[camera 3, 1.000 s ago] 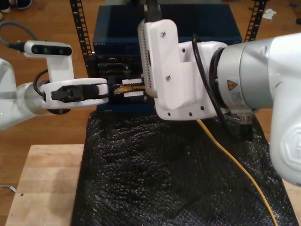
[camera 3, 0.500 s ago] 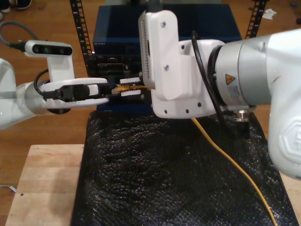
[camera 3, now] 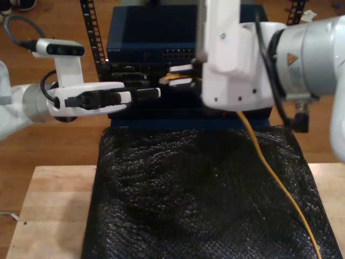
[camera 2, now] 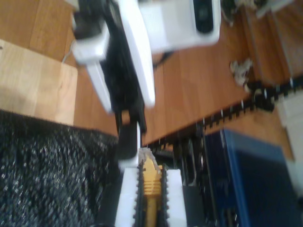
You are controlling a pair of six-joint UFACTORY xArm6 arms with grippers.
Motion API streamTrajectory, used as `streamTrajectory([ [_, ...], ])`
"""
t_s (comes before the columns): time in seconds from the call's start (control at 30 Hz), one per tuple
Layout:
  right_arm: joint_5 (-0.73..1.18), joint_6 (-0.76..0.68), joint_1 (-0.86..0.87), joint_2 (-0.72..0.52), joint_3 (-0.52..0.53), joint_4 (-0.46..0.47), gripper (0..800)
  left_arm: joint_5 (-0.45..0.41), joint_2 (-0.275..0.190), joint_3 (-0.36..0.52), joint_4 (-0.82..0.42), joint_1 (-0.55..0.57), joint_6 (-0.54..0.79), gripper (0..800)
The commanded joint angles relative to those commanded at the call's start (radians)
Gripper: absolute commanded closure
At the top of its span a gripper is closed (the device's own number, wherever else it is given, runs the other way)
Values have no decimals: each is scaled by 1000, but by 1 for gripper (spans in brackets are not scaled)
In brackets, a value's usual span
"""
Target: Grab the cable and plug it in
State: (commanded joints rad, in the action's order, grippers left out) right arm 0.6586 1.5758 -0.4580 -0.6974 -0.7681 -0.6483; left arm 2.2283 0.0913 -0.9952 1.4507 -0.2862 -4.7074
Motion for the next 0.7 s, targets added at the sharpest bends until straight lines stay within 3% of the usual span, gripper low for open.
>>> streamTrajectory([
  [0.2,221,-21,176,28,-26,0,800,-100,-48,0,-29,-2,26,2],
  [0.33,315,-26,282,28,-28,3,800,-176,-109,0,-101,-2,26,1],
  [0.7,367,-54,359,127,-26,72,800,-328,-239,-15,-356,2,26,2],
])
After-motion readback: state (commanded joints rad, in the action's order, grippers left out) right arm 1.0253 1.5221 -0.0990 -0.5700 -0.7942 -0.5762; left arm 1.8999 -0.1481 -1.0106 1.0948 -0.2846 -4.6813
